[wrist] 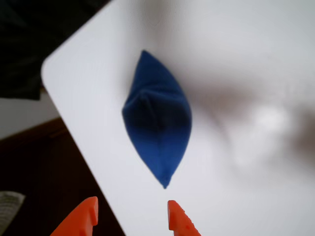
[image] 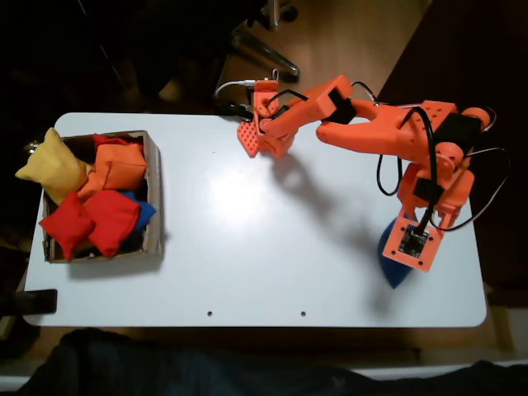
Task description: Grasp a bag and put it in the box.
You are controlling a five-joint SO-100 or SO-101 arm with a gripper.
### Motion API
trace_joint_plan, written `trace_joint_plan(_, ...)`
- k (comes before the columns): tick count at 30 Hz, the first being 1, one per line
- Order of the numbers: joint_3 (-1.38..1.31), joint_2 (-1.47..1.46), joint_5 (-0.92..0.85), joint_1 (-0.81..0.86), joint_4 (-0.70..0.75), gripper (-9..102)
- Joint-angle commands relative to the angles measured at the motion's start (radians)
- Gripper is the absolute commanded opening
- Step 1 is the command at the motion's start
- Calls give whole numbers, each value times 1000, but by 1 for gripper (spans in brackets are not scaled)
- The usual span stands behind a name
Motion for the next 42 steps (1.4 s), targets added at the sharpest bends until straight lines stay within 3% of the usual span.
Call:
trace_joint_plan(1, -40, -2, -14, -11, 17, 29)
trace_joint_plan(12, -40, -72, -84, -2, 17, 40)
trace_joint_plan(33, -72, -158, -201, -8, 18, 40)
trace_joint_plan(42, -67, -212, -207, -8, 18, 54)
